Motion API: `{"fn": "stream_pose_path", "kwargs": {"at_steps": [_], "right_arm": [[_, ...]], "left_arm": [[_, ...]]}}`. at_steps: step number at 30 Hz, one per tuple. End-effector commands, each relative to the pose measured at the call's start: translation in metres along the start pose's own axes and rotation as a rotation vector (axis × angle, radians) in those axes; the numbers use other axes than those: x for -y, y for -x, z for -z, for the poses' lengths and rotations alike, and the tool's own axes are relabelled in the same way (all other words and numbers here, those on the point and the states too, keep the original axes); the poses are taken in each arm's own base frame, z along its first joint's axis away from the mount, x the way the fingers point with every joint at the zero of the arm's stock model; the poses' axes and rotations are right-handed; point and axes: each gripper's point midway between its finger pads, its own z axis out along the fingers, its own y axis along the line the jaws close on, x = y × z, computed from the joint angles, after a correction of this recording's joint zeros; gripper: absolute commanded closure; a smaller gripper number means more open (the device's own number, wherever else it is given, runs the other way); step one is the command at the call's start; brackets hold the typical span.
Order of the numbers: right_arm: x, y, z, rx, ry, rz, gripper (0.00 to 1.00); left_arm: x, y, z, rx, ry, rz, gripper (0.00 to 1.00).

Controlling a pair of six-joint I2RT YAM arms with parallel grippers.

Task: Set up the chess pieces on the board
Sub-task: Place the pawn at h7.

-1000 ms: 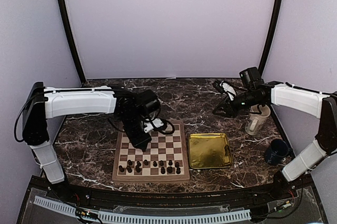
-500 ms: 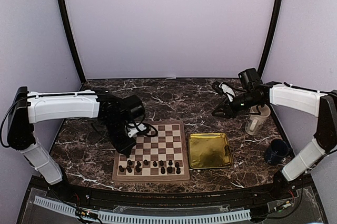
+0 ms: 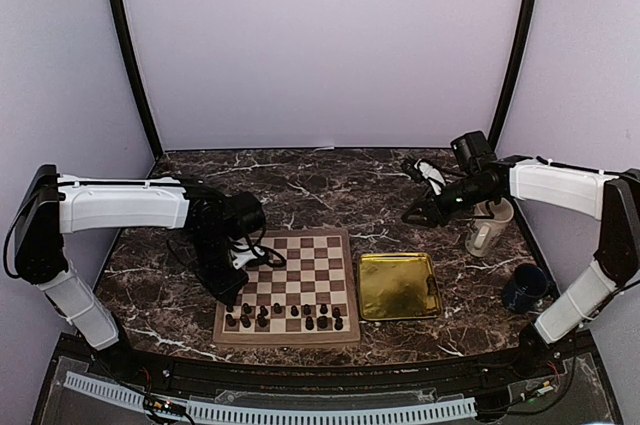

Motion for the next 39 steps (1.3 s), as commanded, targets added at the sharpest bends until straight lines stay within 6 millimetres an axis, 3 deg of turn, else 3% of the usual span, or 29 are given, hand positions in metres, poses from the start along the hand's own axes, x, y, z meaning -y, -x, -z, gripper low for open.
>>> {"fn": "stream_pose_path", "kwargs": {"at_steps": [1, 14, 26, 33, 39], "right_arm": [[0.001, 0.003, 0.0, 0.007, 0.011, 0.002, 0.64], [0.001, 0.001, -0.003, -0.004, 0.02, -0.003, 0.64], [-0.001, 0.001, -0.003, -0.007, 0.039, -0.009, 0.63], [-0.007, 0.009, 0.01, -0.015, 0.042, 0.038, 0.63], [-0.017, -0.01, 0.026, -0.161, 0.061, 0.156, 0.64]], "left_arm": [[0.004, -0.007, -0.003, -0.021, -0.037, 0.014, 0.93], [0.003, 0.001, -0.013, -0.028, -0.028, -0.004, 0.9], [0.003, -0.003, -0.008, -0.031, -0.028, -0.011, 0.69], [0.002, 0.004, 0.029, 0.042, 0.001, -0.008, 0.67], [0.001, 0.041, 0.069, 0.184, 0.043, -0.054, 0.67]]}}
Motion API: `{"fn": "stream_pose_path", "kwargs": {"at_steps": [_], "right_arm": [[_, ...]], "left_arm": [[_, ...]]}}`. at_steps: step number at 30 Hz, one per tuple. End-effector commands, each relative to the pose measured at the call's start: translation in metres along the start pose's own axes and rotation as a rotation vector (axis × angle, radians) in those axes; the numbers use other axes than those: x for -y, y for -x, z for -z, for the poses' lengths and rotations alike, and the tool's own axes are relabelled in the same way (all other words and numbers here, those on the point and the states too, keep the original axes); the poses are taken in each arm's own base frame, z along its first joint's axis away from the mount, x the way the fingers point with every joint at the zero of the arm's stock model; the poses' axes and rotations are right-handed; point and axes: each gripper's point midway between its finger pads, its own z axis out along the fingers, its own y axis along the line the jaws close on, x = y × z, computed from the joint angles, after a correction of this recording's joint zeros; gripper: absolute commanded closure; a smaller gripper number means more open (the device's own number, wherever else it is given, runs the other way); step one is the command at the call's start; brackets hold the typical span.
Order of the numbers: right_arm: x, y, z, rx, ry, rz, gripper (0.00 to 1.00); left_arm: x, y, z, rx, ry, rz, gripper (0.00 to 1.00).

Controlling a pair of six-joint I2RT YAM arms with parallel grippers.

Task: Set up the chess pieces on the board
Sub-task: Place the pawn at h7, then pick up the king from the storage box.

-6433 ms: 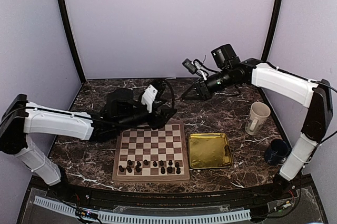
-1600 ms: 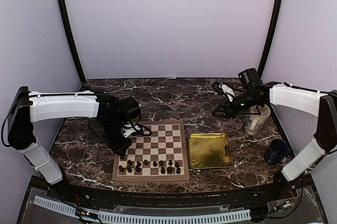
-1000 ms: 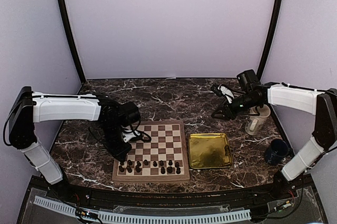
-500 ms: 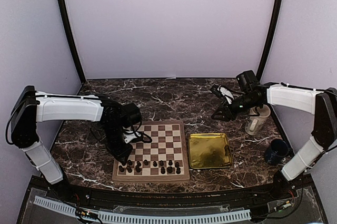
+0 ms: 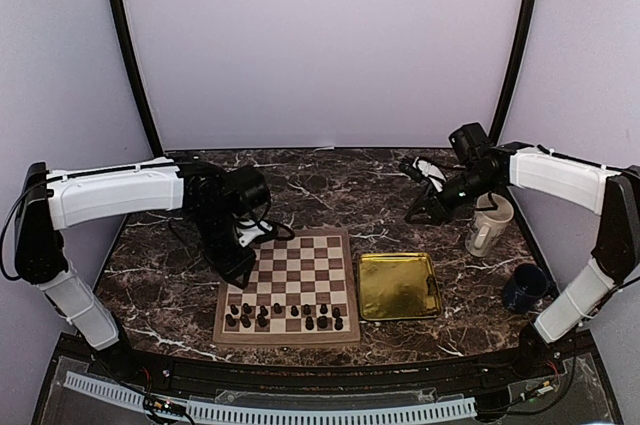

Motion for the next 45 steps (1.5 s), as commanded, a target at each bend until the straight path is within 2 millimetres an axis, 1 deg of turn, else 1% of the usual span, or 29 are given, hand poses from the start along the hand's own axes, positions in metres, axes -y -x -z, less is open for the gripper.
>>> {"fn": "stream_pose_path", "kwargs": {"at_steps": [1, 3, 4, 5, 6, 10, 12, 15, 18, 22, 24, 27, 32, 39, 45], "right_arm": [[-0.012, -0.018, 0.019, -0.126, 0.015, 0.116, 0.65], [-0.014, -0.034, 0.019, -0.196, -0.005, 0.152, 0.67], [-0.011, -0.041, 0.02, -0.236, -0.041, 0.173, 0.68], [-0.014, -0.057, 0.016, -0.284, -0.042, 0.178, 0.68], [-0.016, -0.067, 0.015, -0.318, -0.049, 0.19, 0.68], [-0.029, -0.098, 0.012, -0.424, -0.057, 0.24, 0.7], [-0.035, -0.111, 0.009, -0.465, -0.049, 0.26, 0.71], [-0.044, -0.125, 0.003, -0.51, -0.043, 0.287, 0.72], [-0.052, -0.135, -0.003, -0.546, -0.043, 0.317, 0.73], [-0.064, -0.142, -0.012, -0.575, -0.022, 0.357, 0.74], [-0.072, -0.148, -0.016, -0.595, -0.003, 0.387, 0.74], [-0.079, -0.156, -0.021, -0.618, 0.021, 0.418, 0.74], [-0.082, -0.165, -0.028, -0.655, 0.032, 0.442, 0.75], [-0.087, -0.174, -0.031, -0.675, 0.051, 0.453, 0.75], [-0.079, -0.177, -0.037, -0.682, -0.015, 0.478, 0.75]], "left_arm": [[-0.005, 0.03, 0.036, 0.131, 0.048, -0.045, 0.66], [0.0, 0.055, 0.042, 0.215, 0.039, -0.073, 0.67], [0.004, 0.07, 0.046, 0.265, 0.024, -0.091, 0.66], [0.009, 0.083, 0.05, 0.311, 0.006, -0.106, 0.66], [0.015, 0.096, 0.055, 0.361, -0.016, -0.123, 0.66], [0.036, 0.141, 0.073, 0.534, -0.066, -0.19, 0.66], [0.046, 0.157, 0.08, 0.609, -0.103, -0.217, 0.66], [0.058, 0.173, 0.082, 0.659, -0.154, -0.254, 0.66], [0.059, 0.187, 0.081, 0.682, -0.149, -0.258, 0.66], [0.068, 0.193, 0.072, 0.682, -0.208, -0.256, 0.67], [0.073, 0.191, 0.064, 0.655, -0.238, -0.268, 0.67], [0.069, 0.188, 0.056, 0.622, -0.225, -0.263, 0.67], [0.066, 0.184, 0.049, 0.607, -0.211, -0.256, 0.67], [0.065, 0.184, 0.048, 0.606, -0.203, -0.254, 0.67], [0.065, 0.183, 0.044, 0.598, -0.206, -0.254, 0.67]]}}
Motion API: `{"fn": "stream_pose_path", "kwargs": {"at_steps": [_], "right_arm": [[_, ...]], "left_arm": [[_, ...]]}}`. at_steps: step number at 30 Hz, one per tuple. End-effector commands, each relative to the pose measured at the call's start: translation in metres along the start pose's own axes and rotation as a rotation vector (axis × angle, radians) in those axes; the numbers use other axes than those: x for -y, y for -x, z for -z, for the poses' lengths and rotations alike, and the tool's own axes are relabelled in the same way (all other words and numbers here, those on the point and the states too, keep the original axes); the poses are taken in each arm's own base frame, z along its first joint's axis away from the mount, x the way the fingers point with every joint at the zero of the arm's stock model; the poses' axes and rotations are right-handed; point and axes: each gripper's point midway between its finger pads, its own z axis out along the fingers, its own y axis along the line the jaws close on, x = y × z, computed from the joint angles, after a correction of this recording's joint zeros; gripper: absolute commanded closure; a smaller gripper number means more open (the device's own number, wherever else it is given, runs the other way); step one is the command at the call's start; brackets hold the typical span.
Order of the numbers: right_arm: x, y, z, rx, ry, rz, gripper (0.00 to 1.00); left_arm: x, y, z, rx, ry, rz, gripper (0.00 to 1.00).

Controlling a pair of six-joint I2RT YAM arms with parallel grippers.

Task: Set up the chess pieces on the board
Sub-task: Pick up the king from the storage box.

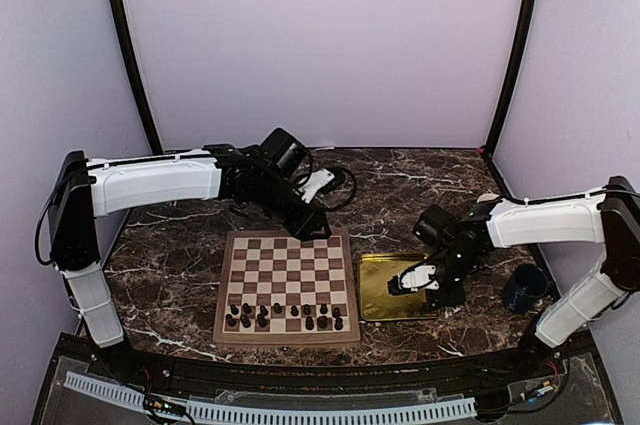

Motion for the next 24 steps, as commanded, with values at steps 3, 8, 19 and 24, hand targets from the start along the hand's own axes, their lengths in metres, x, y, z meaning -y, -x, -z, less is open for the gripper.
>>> {"fn": "stream_pose_path", "kwargs": {"at_steps": [3, 8, 19, 24], "right_arm": [[0.008, 0.001, -0.008, -0.024, -0.059, -0.003, 0.75], [0.005, 0.007, 0.0, -0.001, -0.051, -0.004, 0.75], [-0.008, 0.016, 0.016, 0.053, 0.009, -0.012, 0.75], [-0.018, 0.012, 0.008, 0.04, 0.055, -0.008, 0.74]], "left_arm": [[0.004, -0.005, 0.001, -0.013, -0.011, -0.015, 0.67], [0.002, -0.01, 0.0, -0.032, -0.001, -0.02, 0.67], [0.003, -0.011, -0.001, -0.033, -0.008, -0.014, 0.67], [0.003, -0.014, -0.001, -0.04, -0.008, -0.014, 0.67]]}}
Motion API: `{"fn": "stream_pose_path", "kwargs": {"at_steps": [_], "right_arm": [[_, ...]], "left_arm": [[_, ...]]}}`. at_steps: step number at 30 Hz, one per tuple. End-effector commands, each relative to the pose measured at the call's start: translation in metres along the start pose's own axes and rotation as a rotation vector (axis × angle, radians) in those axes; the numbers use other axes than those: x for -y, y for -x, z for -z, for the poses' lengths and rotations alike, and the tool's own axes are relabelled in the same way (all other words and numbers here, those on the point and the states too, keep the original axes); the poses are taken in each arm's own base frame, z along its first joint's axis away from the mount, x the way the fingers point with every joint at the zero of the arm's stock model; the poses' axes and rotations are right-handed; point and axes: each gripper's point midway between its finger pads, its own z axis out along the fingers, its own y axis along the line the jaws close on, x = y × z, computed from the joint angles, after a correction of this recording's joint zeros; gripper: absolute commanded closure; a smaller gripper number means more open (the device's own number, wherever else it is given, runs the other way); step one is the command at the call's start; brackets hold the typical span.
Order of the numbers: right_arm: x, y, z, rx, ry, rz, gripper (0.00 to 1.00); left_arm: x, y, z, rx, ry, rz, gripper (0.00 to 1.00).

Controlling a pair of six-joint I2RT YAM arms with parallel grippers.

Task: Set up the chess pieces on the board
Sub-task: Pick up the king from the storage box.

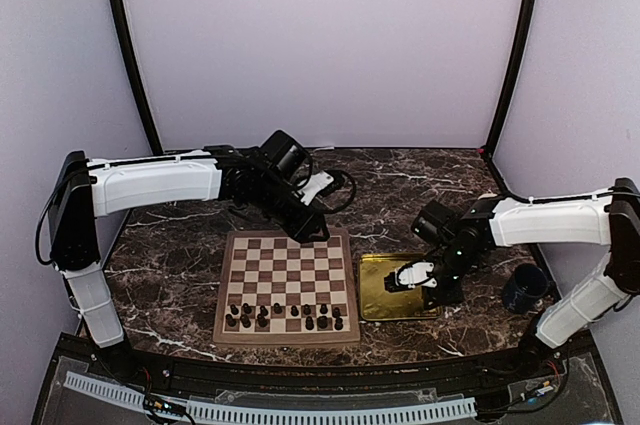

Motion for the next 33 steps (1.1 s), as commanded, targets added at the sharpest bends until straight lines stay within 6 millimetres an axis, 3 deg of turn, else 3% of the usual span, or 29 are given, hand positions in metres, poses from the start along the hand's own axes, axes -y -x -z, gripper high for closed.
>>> {"fn": "stream_pose_path", "kwargs": {"at_steps": [1, 9, 18, 25, 33], "right_arm": [[-0.018, -0.001, -0.004, 0.004, 0.072, 0.005, 0.73], [-0.024, -0.004, -0.011, -0.018, 0.109, 0.005, 0.71], [0.002, -0.012, -0.022, -0.082, -0.028, -0.048, 0.72], [0.004, -0.009, -0.021, -0.067, -0.035, -0.06, 0.73], [0.024, 0.004, -0.026, -0.053, -0.092, -0.089, 0.82]], "left_arm": [[0.004, -0.009, 0.0, -0.024, -0.013, -0.011, 0.67], [0.003, -0.012, -0.004, -0.034, -0.011, -0.012, 0.67], [0.002, -0.012, -0.007, -0.035, -0.008, -0.016, 0.67], [0.001, -0.01, -0.004, -0.039, -0.001, -0.02, 0.67], [0.003, -0.012, -0.002, -0.042, 0.005, -0.02, 0.67]]}}
